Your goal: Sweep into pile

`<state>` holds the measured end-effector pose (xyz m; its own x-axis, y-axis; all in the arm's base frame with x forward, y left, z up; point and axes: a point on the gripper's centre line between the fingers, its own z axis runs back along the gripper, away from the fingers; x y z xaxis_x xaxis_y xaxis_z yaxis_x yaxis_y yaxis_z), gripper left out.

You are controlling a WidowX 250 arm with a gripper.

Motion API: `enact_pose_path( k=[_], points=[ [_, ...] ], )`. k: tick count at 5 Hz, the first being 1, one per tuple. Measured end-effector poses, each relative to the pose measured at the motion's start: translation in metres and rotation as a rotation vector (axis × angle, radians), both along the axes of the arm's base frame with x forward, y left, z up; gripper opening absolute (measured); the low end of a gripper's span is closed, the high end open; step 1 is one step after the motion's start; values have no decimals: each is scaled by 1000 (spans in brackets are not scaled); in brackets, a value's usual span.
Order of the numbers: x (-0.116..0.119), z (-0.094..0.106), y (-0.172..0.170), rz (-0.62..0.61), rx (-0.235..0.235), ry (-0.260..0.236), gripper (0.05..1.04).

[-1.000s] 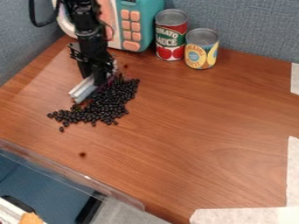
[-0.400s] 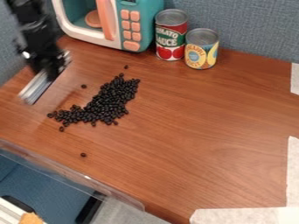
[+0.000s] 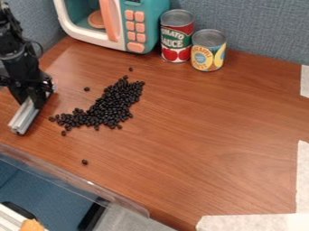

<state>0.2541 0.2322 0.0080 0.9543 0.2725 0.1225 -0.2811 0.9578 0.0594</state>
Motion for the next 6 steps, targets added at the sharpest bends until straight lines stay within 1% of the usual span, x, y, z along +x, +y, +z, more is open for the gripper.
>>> enact_pose_path(
  k=[1,2,3,4,5,6],
  points=[
    [-4,-9,-6,76,6,-23,367],
    [0,-10,-16,199,-10,-71,367],
    [5,-12,-28,335,-48,-123,367],
    [12,-12,-37,409,-84,-123,367],
    [28,-10,-59,378,-118,-86,367],
    [37,-9,-73,368,-127,-67,367]
  ],
)
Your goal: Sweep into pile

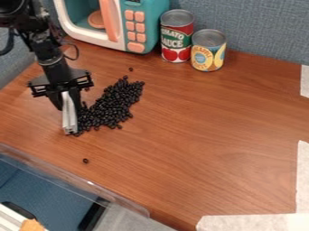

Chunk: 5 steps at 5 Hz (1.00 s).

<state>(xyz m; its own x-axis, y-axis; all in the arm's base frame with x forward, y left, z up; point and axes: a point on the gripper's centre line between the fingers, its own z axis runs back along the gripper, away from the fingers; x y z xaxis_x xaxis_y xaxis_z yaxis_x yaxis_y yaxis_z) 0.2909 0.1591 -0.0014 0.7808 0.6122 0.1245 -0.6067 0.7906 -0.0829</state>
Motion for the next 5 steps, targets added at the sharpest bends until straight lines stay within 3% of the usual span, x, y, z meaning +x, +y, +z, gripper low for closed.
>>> enact_pose_path(
  k=[3,5],
  points=[
    [29,2,-23,6,-25,-11,367],
    [26,5,-25,-13,-6,24,367]
  ],
)
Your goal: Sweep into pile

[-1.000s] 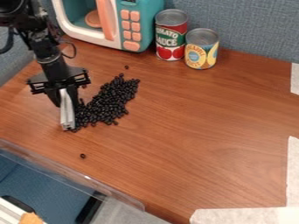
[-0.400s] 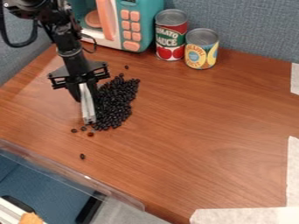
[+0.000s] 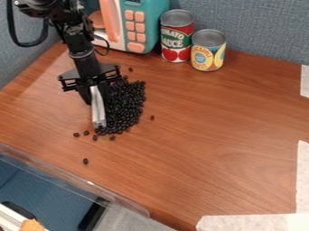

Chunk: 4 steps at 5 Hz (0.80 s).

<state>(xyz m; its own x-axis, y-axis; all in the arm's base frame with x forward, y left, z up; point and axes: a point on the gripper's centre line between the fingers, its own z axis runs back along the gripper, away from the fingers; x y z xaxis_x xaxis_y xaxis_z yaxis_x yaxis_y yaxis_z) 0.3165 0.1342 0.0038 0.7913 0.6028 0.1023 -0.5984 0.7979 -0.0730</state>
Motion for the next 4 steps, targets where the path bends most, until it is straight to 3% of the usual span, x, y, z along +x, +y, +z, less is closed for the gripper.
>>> enact_pose_path(
  k=[2,3,4],
  points=[
    [-20,36,36,-104,73,-12,367],
    [-32,38,66,-323,67,-110,367],
    [-51,23,94,-502,61,-111,367]
  ],
)
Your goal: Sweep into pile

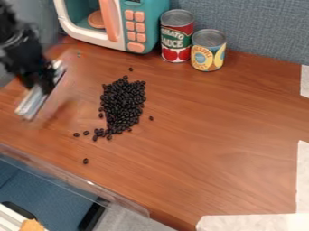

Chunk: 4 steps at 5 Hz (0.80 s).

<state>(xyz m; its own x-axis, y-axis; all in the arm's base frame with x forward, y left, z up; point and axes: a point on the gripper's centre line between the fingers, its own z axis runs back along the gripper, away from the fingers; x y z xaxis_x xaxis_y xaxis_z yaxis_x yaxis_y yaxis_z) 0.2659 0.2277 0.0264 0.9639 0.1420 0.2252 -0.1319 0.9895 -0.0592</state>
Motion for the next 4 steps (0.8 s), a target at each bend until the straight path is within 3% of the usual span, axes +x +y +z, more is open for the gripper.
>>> enact_pose_path(
  k=[2,3,4],
  points=[
    [-2,-13,8,-75,12,86,367],
    [9,-7,7,-105,46,118,367],
    [19,-15,6,-124,63,200,413]
  ],
)
